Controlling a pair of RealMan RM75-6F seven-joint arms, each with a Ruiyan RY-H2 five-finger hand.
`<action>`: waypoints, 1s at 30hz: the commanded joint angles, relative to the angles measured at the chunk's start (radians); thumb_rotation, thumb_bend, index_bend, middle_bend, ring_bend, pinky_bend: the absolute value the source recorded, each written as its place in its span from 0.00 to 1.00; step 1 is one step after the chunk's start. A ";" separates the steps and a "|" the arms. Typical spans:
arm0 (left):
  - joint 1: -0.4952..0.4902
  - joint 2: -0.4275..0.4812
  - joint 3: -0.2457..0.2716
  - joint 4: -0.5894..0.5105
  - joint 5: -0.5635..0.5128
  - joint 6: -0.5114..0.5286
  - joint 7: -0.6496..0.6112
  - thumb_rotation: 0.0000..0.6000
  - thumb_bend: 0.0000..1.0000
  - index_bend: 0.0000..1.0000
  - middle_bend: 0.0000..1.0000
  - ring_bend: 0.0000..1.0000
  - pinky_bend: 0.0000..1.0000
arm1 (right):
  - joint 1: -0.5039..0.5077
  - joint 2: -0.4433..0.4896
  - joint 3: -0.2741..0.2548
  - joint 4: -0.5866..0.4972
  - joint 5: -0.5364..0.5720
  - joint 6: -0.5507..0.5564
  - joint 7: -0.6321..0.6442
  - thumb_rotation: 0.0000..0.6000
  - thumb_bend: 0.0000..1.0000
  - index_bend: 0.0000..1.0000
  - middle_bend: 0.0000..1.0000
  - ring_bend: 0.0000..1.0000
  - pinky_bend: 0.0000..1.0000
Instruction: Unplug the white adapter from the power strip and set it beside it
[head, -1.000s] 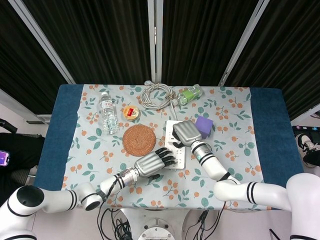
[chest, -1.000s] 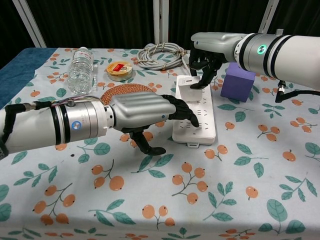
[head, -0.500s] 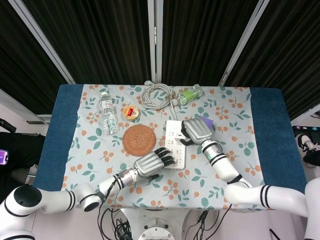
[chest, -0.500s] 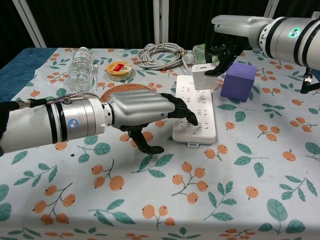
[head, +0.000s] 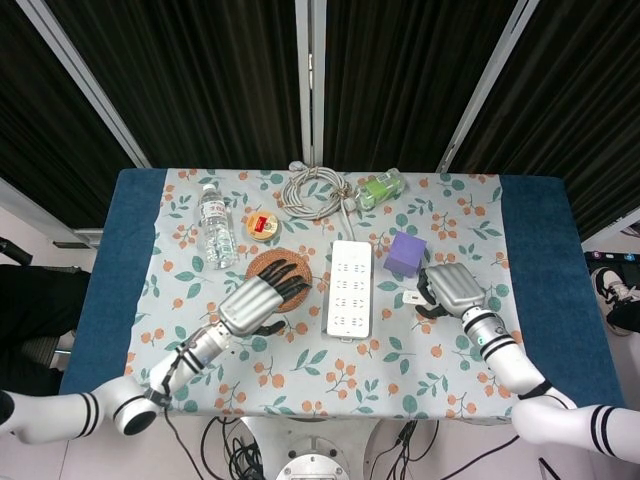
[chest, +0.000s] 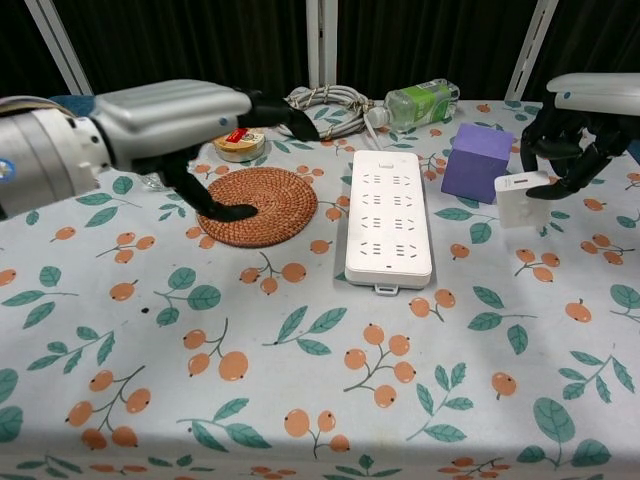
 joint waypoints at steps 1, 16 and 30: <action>0.041 0.034 0.001 -0.017 -0.023 0.037 -0.019 1.00 0.28 0.14 0.15 0.04 0.08 | -0.011 -0.017 -0.006 0.029 -0.022 -0.025 0.031 1.00 0.48 0.62 0.58 0.34 0.36; 0.254 0.188 0.009 -0.004 -0.090 0.236 -0.128 1.00 0.26 0.14 0.15 0.04 0.08 | -0.106 0.075 0.023 -0.042 -0.172 0.099 0.136 1.00 0.33 0.00 0.14 0.06 0.17; 0.559 0.299 0.036 -0.009 -0.185 0.503 -0.182 1.00 0.26 0.14 0.15 0.04 0.07 | -0.499 0.140 -0.099 0.019 -0.387 0.619 0.225 1.00 0.34 0.00 0.12 0.01 0.13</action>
